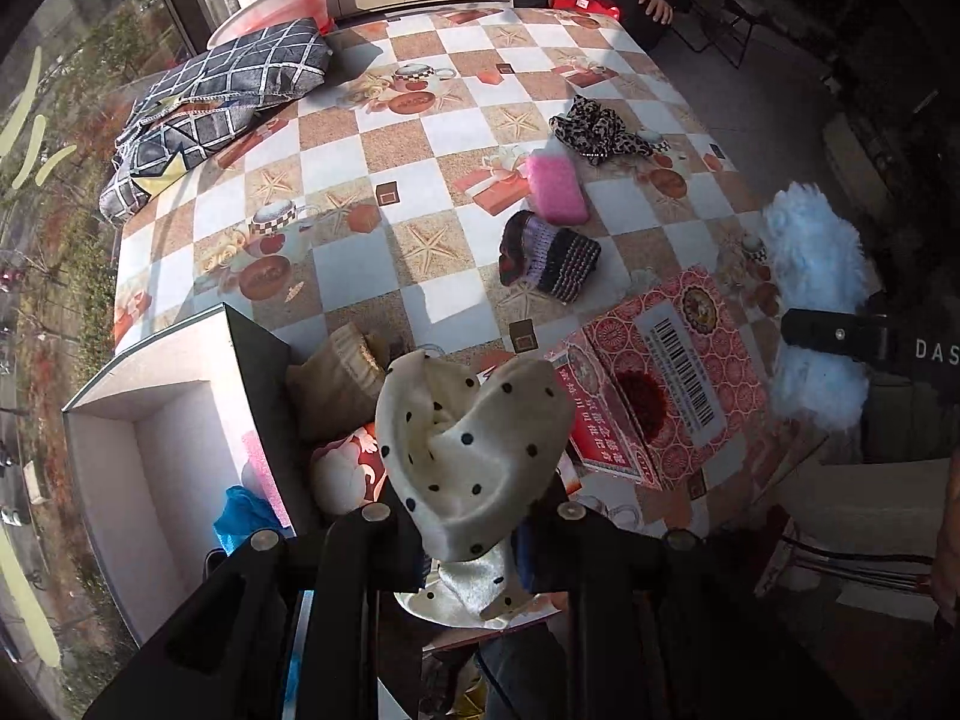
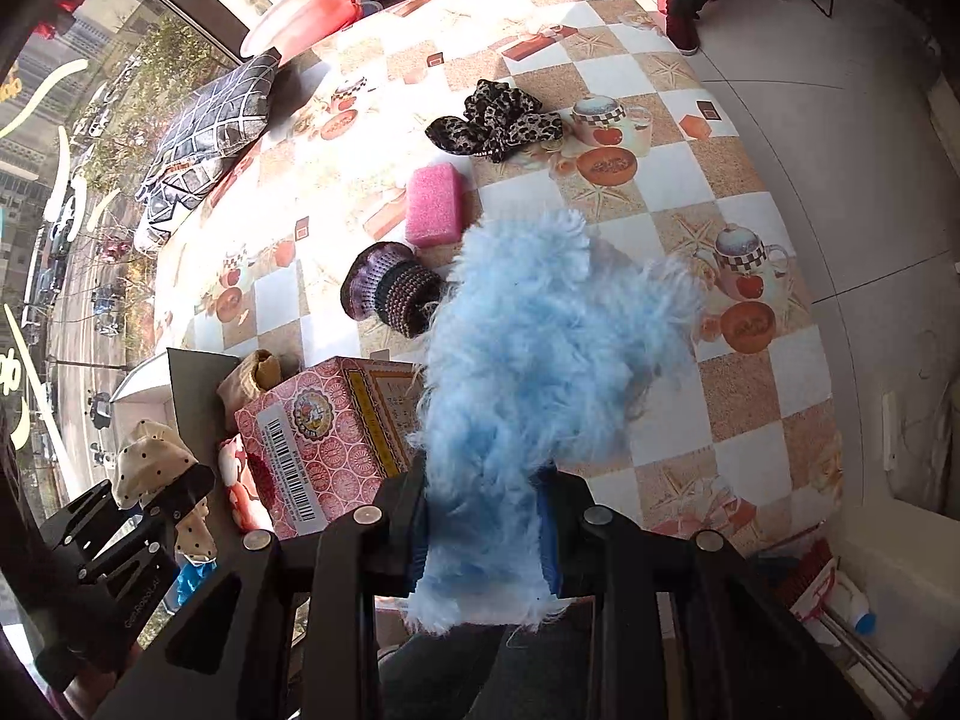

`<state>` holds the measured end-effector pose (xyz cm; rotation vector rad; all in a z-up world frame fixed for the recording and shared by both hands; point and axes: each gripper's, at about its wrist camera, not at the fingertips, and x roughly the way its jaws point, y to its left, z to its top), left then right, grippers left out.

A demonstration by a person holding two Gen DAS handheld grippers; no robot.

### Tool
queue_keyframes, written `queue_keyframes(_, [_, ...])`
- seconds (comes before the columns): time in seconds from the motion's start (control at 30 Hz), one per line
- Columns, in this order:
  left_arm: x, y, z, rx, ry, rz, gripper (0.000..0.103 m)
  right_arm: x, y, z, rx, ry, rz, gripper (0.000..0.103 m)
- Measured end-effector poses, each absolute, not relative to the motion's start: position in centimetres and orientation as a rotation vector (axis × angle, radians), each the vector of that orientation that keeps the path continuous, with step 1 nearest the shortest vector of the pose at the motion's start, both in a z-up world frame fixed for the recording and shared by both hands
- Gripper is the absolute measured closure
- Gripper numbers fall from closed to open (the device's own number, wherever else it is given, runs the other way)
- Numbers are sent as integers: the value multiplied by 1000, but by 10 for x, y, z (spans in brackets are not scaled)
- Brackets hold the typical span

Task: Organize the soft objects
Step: 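Carry the scrunchie and fluffy duster with both tools over the white box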

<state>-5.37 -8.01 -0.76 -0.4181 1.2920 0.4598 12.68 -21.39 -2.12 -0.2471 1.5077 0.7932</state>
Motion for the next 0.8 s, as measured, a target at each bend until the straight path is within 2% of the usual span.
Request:
queue_keyframes(0.3, [-95, -86, 6, -431, 1243, 504, 81, 82, -191, 8, -302, 1441, 897, 73])
queue_keyframes(0.8, [-153, -72, 16, -490, 1183, 620, 81, 22, -156, 19, -437, 1389, 1033, 73])
